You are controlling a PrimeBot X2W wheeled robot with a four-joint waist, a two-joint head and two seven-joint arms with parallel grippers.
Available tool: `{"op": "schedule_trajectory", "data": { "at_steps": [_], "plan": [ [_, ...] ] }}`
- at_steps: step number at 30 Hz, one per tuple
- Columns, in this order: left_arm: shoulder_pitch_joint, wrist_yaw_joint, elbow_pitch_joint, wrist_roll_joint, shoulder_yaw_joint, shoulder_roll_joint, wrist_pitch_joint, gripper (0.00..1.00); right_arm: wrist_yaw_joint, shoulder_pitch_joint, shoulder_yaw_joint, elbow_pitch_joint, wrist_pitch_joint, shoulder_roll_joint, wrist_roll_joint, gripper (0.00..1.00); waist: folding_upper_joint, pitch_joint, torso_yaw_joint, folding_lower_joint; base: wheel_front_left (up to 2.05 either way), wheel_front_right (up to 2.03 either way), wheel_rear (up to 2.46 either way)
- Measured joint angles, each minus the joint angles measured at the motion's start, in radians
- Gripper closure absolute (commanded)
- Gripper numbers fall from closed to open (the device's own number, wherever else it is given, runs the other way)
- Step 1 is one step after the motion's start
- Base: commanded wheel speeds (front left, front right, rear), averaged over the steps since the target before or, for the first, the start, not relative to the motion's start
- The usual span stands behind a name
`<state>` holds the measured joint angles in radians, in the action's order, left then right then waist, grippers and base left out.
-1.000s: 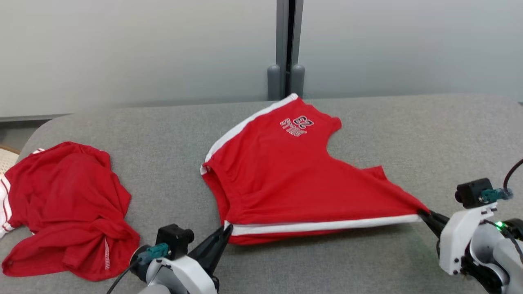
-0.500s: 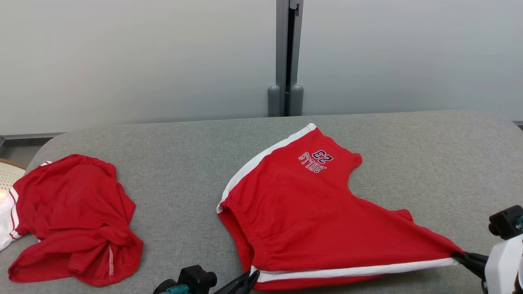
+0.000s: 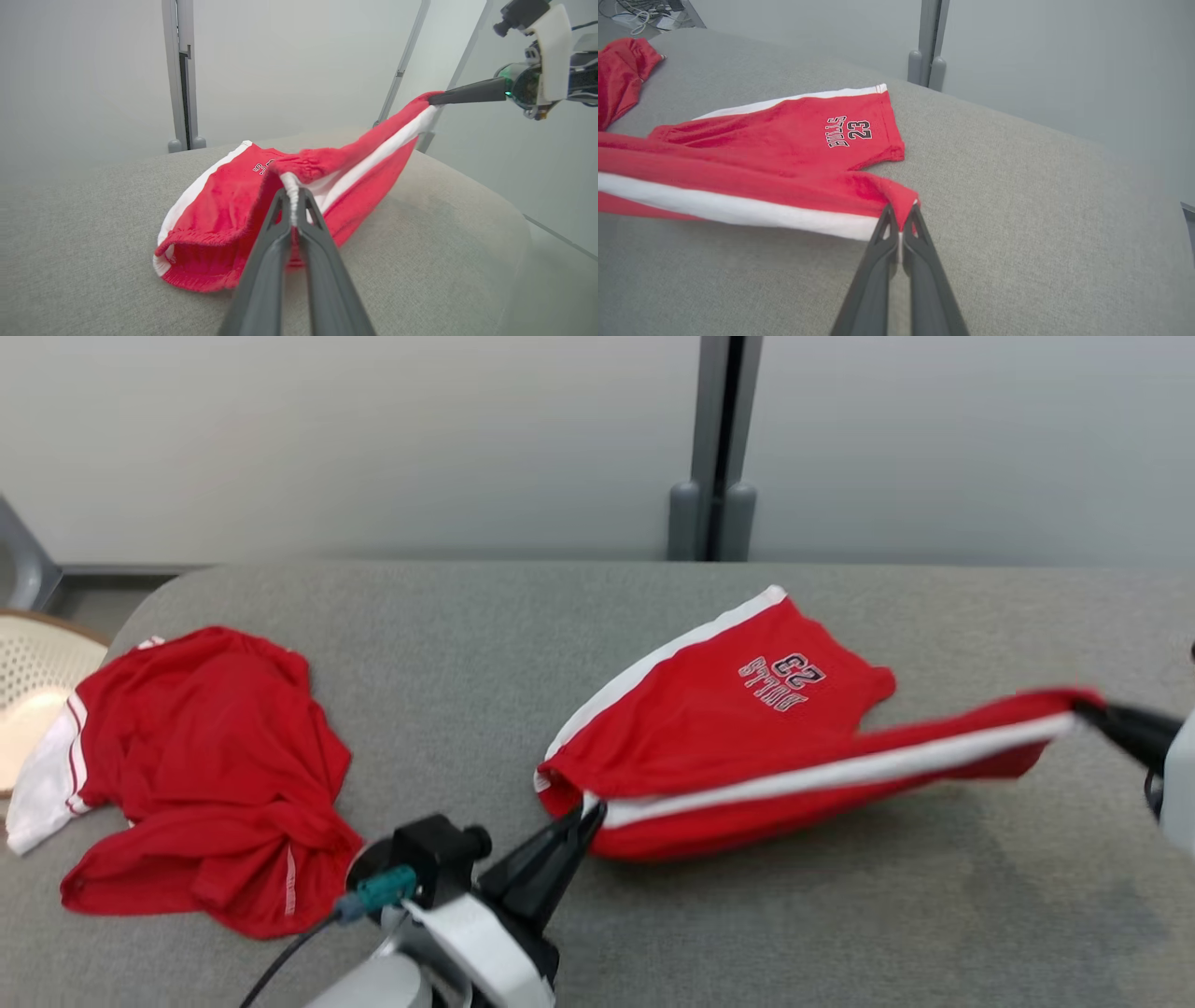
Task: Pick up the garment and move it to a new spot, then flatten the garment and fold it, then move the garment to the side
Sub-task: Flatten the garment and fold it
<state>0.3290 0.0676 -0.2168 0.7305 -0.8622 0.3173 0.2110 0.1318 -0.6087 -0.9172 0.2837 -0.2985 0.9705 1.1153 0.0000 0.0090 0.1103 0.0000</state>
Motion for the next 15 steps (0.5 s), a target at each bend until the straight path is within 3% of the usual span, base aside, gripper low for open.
{"op": "schedule_trajectory", "data": {
  "at_steps": [7,15],
  "plan": [
    [0.135,0.002,-0.025,0.003,0.027,-0.06,-0.012,1.0,0.0,-0.221,0.056,0.01,-0.095,-0.015,-0.073,1.0,0.0,0.114,0.056,0.0,0.0,0.0,0.0],
    [0.278,0.031,-0.144,0.0,0.032,-0.146,0.01,1.0,0.0,-0.43,0.042,0.081,-0.212,-0.057,-0.171,1.0,0.0,0.262,0.129,0.0,0.0,0.0,0.0]
  ]
}}
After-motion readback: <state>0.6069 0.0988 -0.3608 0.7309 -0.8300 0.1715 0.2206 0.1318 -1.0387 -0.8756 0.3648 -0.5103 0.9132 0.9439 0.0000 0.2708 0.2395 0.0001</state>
